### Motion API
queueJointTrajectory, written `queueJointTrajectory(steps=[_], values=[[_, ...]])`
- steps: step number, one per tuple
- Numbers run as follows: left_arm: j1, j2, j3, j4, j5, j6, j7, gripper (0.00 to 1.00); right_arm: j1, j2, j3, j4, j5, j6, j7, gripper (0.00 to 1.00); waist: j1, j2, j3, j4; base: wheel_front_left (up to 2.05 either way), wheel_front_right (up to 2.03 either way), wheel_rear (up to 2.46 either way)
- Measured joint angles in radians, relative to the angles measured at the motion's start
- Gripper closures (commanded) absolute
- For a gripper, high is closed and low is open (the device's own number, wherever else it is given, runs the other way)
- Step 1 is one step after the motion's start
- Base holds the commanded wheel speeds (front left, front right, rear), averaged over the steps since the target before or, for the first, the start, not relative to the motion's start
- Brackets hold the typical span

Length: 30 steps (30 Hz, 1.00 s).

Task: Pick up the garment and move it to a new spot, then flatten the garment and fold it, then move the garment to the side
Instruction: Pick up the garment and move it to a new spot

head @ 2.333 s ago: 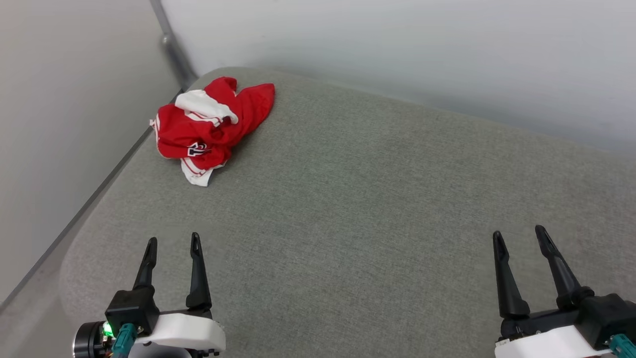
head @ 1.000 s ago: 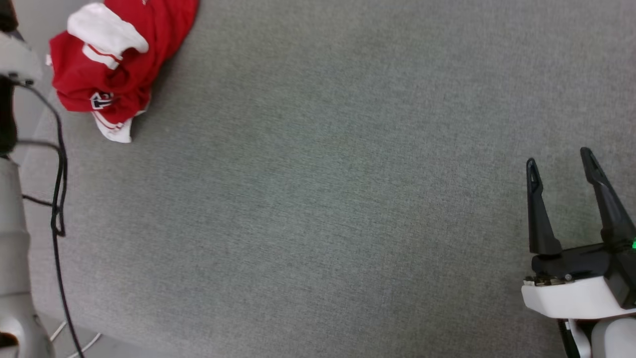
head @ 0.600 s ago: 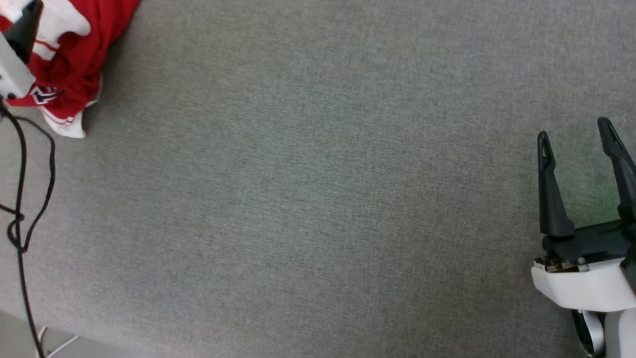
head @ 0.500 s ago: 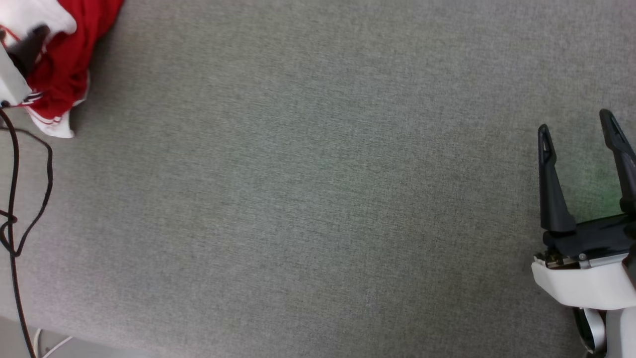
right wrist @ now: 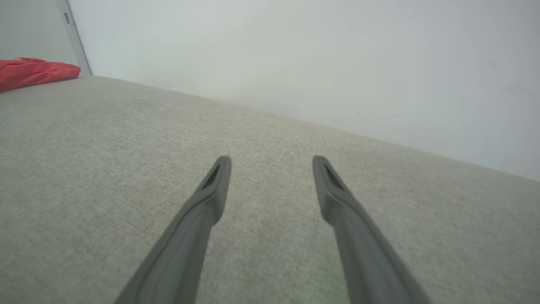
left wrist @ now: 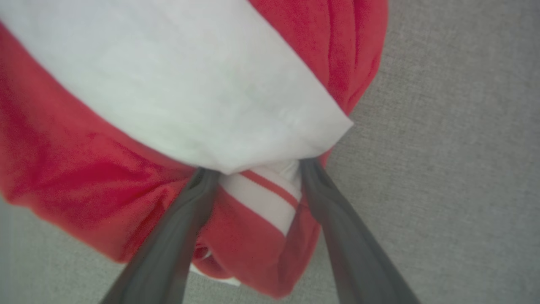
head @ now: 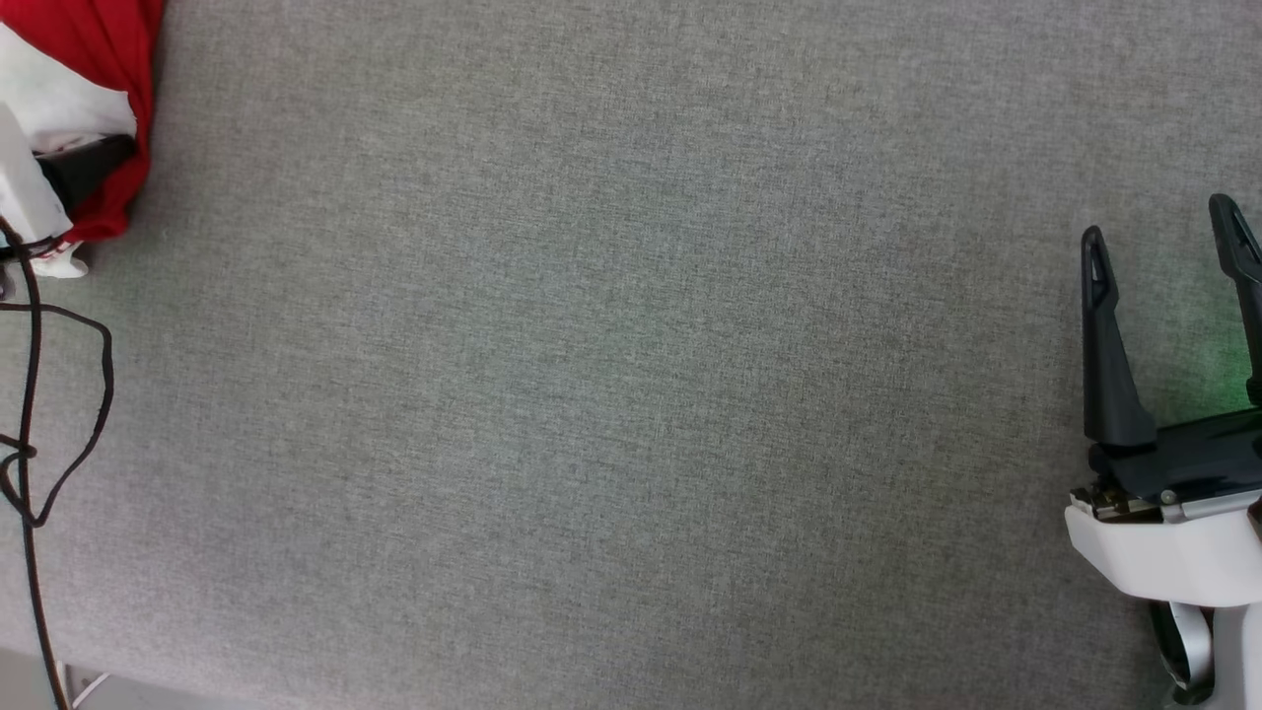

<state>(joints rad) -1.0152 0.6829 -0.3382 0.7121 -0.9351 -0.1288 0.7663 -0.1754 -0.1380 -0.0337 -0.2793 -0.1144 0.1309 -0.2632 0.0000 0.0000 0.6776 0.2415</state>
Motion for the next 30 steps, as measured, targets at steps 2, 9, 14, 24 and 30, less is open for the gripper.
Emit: queueJointTrajectory(steps=[2,9,14,24,30], values=[[-0.004,0.003,-0.024,0.001,-0.001,0.001,-0.006,1.00,-0.004,0.000,-0.001,0.003,0.000,0.000,0.000,0.00,0.0000,0.0000,-0.003,0.001,0.00,0.00,0.00],[-0.062,0.059,-0.143,-0.058,0.007,0.000,-0.100,1.00,-0.004,0.014,0.009,0.029,0.011,0.000,0.000,0.00,0.0000,0.0000,-0.070,0.007,0.00,0.00,0.00],[-0.127,0.099,-0.221,-0.128,0.031,0.000,-0.140,1.00,0.007,0.041,0.027,0.050,0.022,0.000,0.000,0.00,0.0000,0.0000,-0.141,0.002,0.00,0.00,0.00],[-0.226,0.115,-0.423,-0.350,0.068,0.000,-0.185,1.00,0.040,0.078,0.033,0.072,0.050,0.000,0.000,0.00,-0.0001,0.0000,-0.273,-0.053,0.00,0.00,0.00],[-0.268,0.055,-0.544,-0.445,0.053,0.000,-0.214,1.00,0.053,0.084,0.031,0.077,0.063,0.000,0.000,0.00,-0.0001,0.0000,-0.310,-0.123,0.00,0.00,0.00]])
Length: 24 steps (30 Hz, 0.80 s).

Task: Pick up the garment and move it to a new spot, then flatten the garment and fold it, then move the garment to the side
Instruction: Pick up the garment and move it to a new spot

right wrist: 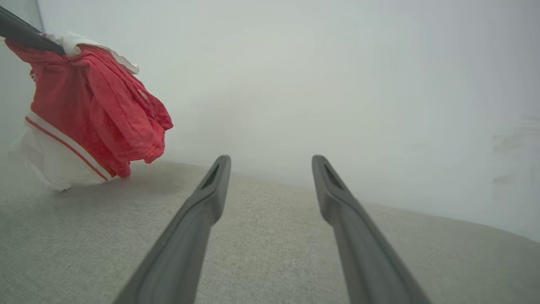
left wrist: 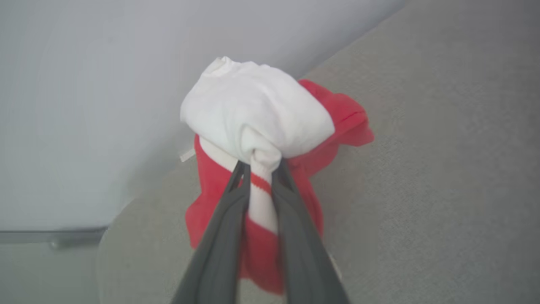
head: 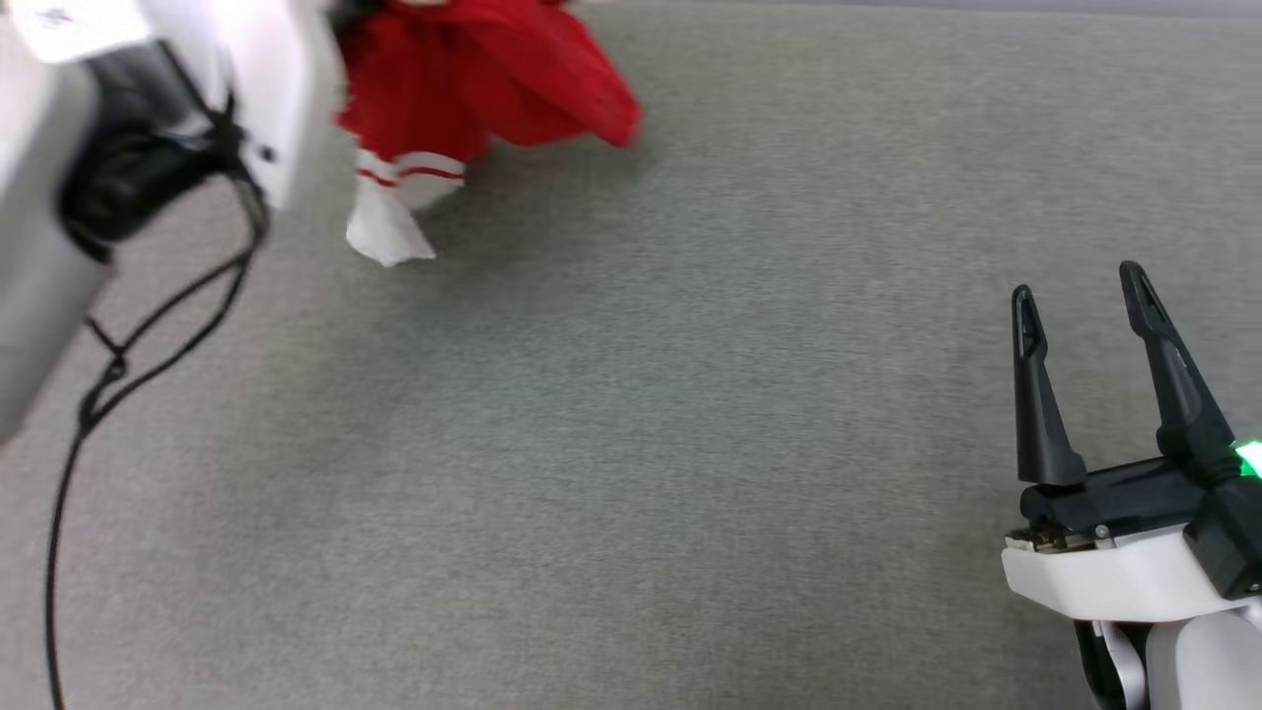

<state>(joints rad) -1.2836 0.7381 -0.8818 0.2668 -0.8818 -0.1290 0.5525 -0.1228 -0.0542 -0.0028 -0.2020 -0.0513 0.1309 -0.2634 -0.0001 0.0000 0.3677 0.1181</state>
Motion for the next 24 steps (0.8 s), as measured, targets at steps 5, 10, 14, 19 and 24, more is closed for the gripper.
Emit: queueJointTrajectory(steps=[5,10,14,19,24], values=[[-0.027,-0.093,-0.119,-0.023,-0.001,0.000,-0.037,1.00,0.000,0.001,-0.005,0.000,0.044,0.000,0.000,0.00,0.0000,0.0000,-0.013,-0.067,0.00,0.00,0.00],[-0.046,-0.204,-0.260,-0.015,0.005,0.000,-0.102,1.00,0.000,0.001,-0.007,0.001,0.072,0.000,0.000,0.00,0.0000,0.0000,-0.013,-0.133,0.00,0.00,0.00],[-0.050,-0.294,-0.358,0.006,-0.015,0.000,-0.160,1.00,0.000,0.002,-0.013,0.001,0.090,0.000,0.000,0.00,0.0000,0.0000,-0.003,-0.180,0.00,0.00,0.00],[-0.008,-0.398,-0.396,0.029,-0.005,0.000,-0.204,1.00,-0.004,0.002,-0.022,-0.001,0.108,0.000,0.000,0.00,0.0001,0.0000,0.018,-0.226,0.00,0.00,0.00],[0.148,-0.474,-0.400,0.015,0.097,0.000,-0.136,1.00,-0.009,0.002,-0.029,-0.002,0.118,0.000,0.000,0.00,0.0001,0.0000,0.037,-0.255,0.00,0.00,0.00]])
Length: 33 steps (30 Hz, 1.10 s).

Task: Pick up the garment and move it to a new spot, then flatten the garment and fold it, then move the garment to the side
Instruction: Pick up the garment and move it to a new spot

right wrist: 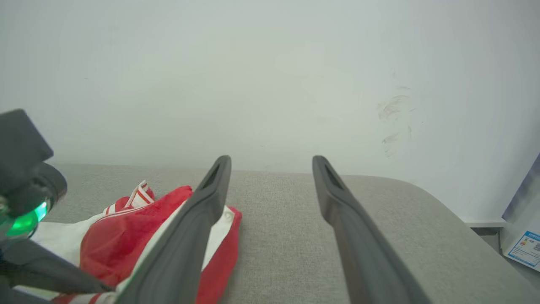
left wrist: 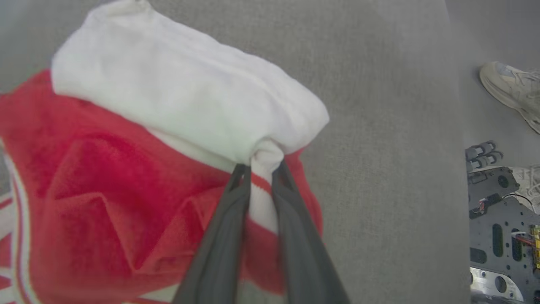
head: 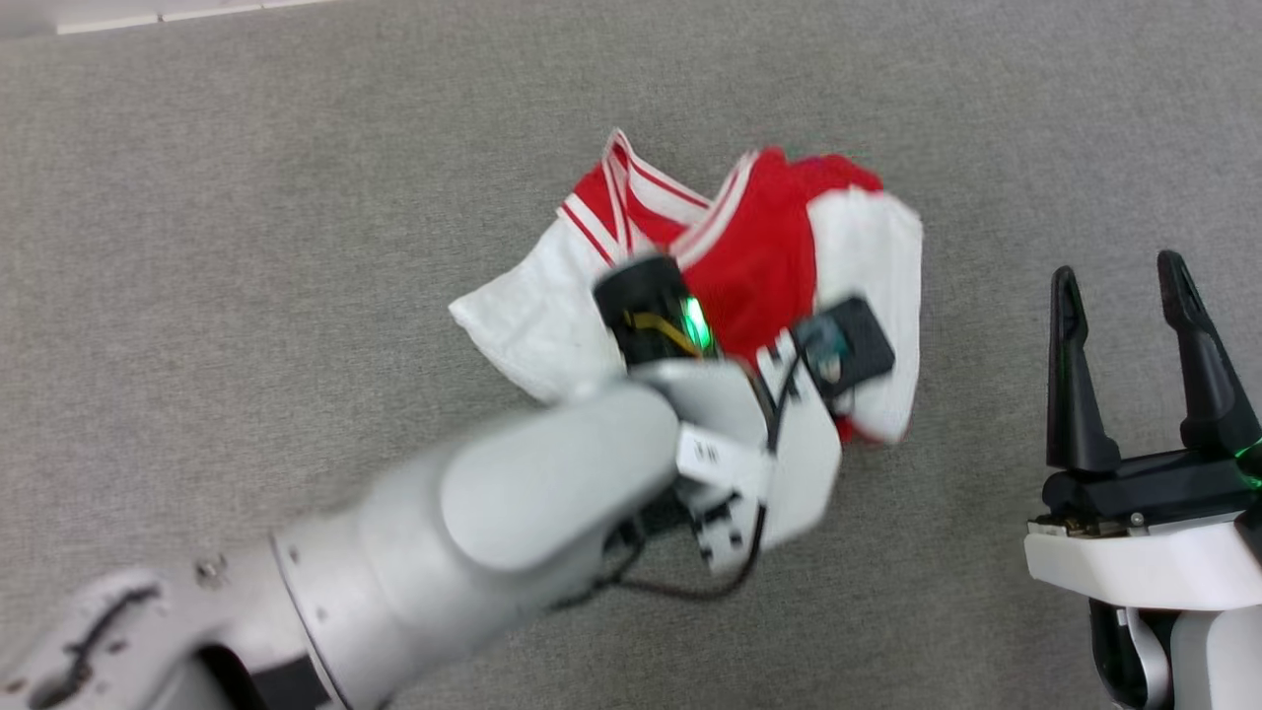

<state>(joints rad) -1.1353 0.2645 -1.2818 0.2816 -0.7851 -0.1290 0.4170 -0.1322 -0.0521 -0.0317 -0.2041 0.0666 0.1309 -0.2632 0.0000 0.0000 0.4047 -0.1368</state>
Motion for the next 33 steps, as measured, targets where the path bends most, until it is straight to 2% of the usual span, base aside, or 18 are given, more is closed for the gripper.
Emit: queueJointTrajectory(steps=[4,7,9,17,19,22,25,29,33], values=[[0.107,-0.027,-0.001,-0.023,0.039,0.000,0.038,1.00,-0.003,0.000,-0.008,0.001,0.005,0.000,0.000,0.00,0.0000,0.0000,0.006,-0.007,0.00,0.00,0.00],[0.130,-0.032,-0.001,-0.027,0.049,0.000,0.019,1.00,-0.003,0.000,-0.017,0.004,0.004,0.000,0.000,0.00,0.0000,0.0000,0.002,0.000,0.00,0.00,0.00],[0.128,-0.037,0.000,-0.020,0.059,0.000,-0.040,0.00,-0.002,0.000,-0.022,0.006,0.003,0.000,0.000,0.00,0.0000,0.0000,-0.006,0.008,0.00,0.00,0.00],[0.079,-0.062,0.032,0.104,0.083,0.002,-0.422,0.00,0.035,0.000,-0.033,0.016,-0.006,0.000,0.000,0.00,0.0000,0.0000,-0.084,0.044,0.00,0.00,0.00],[0.089,-0.065,0.061,0.125,0.087,0.023,-0.497,0.00,0.052,0.000,-0.039,0.019,-0.007,0.000,0.000,0.00,0.0000,0.0000,-0.111,0.053,0.00,0.00,0.00],[0.111,-0.058,0.100,0.145,0.100,0.084,-0.590,0.00,0.076,0.000,-0.044,0.024,-0.010,0.000,0.000,0.00,0.0000,0.0000,-0.152,0.069,0.00,0.00,0.00],[0.147,-0.038,0.150,0.146,0.121,0.165,-0.653,0.00,0.101,0.000,-0.047,0.026,-0.015,0.000,0.000,0.00,0.0000,0.0000,-0.189,0.086,0.00,0.00,0.00],[0.212,0.002,0.226,0.125,0.161,0.275,-0.676,0.00,0.123,0.000,-0.051,0.030,-0.019,0.000,0.000,0.00,0.0000,0.0000,-0.229,0.110,0.00,0.00,0.00],[0.315,0.041,0.362,0.027,0.227,0.379,-0.679,0.00,0.136,0.001,-0.053,0.034,-0.023,0.000,0.000,0.00,0.0000,0.0000,-0.256,0.129,0.00,0.00,0.00]])
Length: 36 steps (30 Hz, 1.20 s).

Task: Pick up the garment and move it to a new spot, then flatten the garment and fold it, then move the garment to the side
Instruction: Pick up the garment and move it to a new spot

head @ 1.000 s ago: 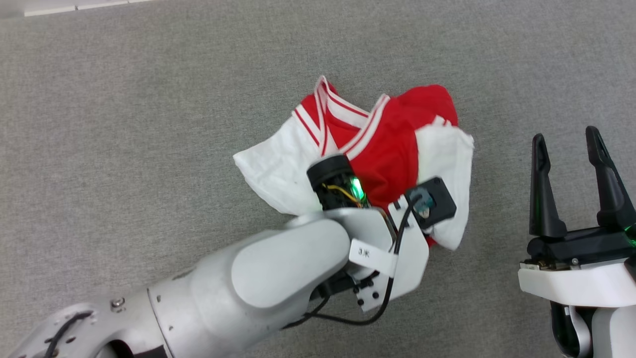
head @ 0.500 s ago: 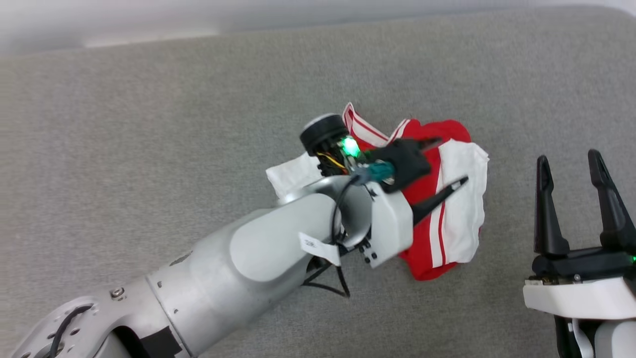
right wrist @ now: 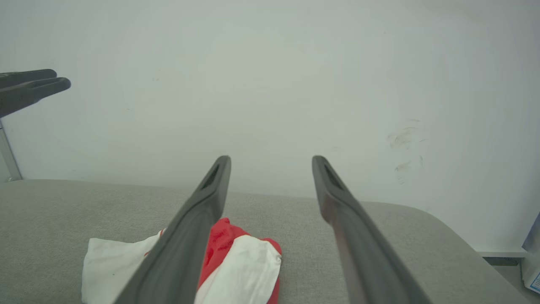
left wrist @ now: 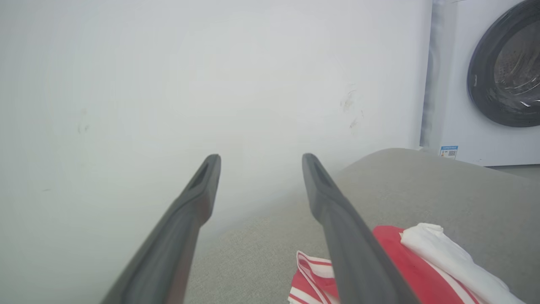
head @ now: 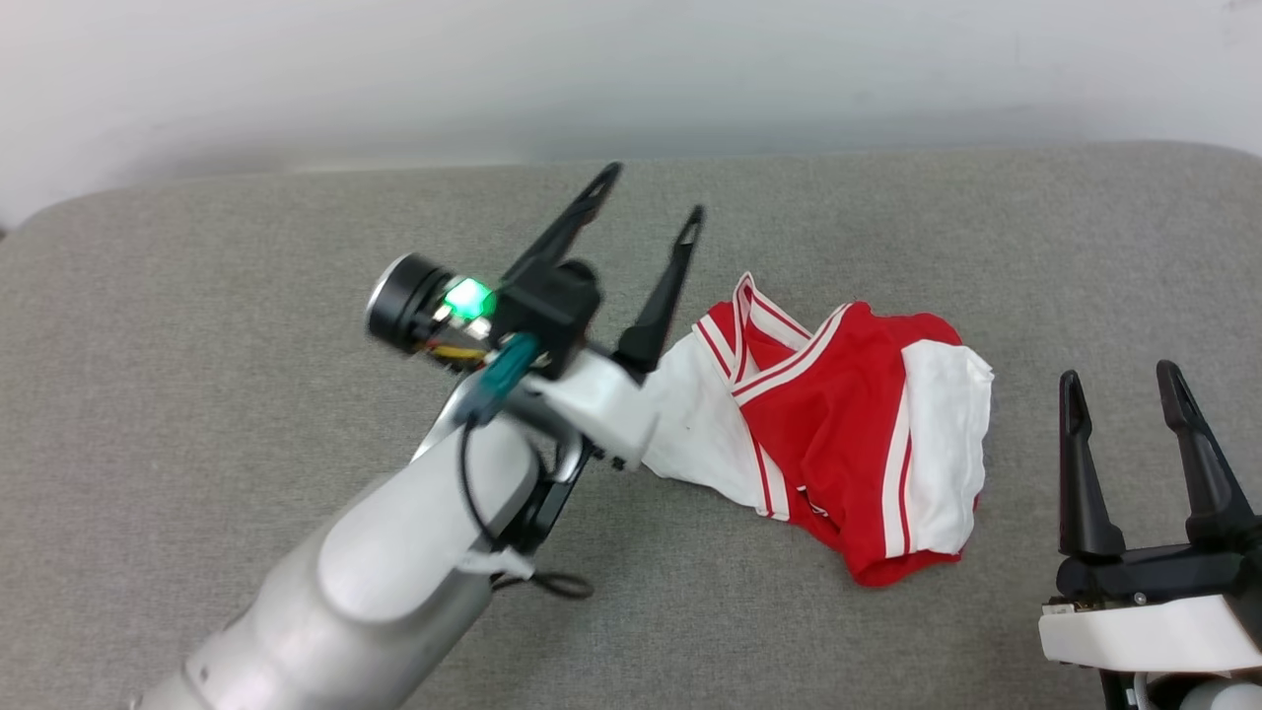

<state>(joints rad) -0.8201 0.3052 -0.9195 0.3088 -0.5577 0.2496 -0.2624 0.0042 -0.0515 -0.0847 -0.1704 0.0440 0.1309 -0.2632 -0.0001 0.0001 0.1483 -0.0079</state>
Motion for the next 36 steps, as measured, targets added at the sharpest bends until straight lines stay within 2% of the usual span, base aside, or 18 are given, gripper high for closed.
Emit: queueJointTrajectory(steps=[4,7,10,14,23,31,36], values=[[0.149,0.025,0.137,-0.088,0.074,0.079,-0.001,0.00,0.011,0.000,0.000,0.004,0.000,0.000,0.000,0.00,0.0000,0.0000,-0.022,0.013,0.00,0.00,0.00],[0.262,0.030,0.231,-0.135,0.117,0.113,-0.001,0.00,0.023,0.000,-0.002,0.008,0.000,0.000,0.000,0.00,0.0000,0.0000,-0.037,0.020,0.00,0.00,0.00],[0.369,0.026,0.322,-0.178,0.161,0.133,-0.001,0.00,0.033,0.000,-0.001,0.011,0.000,0.000,0.000,0.00,-0.0001,0.0000,-0.051,0.026,0.00,0.00,0.00],[0.493,0.016,0.425,-0.218,0.220,0.137,-0.001,0.00,0.044,0.000,0.000,0.025,0.010,0.000,0.000,0.00,0.0000,0.0000,-0.069,0.032,0.00,0.00,0.00],[0.702,-0.038,0.574,-0.251,0.329,0.081,-0.001,0.00,0.081,0.000,0.002,0.055,0.030,0.000,0.000,0.00,0.0000,0.0000,-0.097,0.046,0.00,0.00,0.00],[0.790,-0.096,0.646,-0.245,0.391,0.013,-0.001,0.00,0.108,0.000,0.001,0.077,0.043,0.000,0.000,0.00,0.0000,0.0000,-0.114,0.052,0.00,0.00,0.00],[0.817,-0.126,0.681,-0.240,0.424,-0.015,-0.001,0.00,0.124,0.000,0.000,0.089,0.048,0.000,0.000,0.00,0.0000,0.0000,-0.120,0.054,0.00,0.00,0.00]])
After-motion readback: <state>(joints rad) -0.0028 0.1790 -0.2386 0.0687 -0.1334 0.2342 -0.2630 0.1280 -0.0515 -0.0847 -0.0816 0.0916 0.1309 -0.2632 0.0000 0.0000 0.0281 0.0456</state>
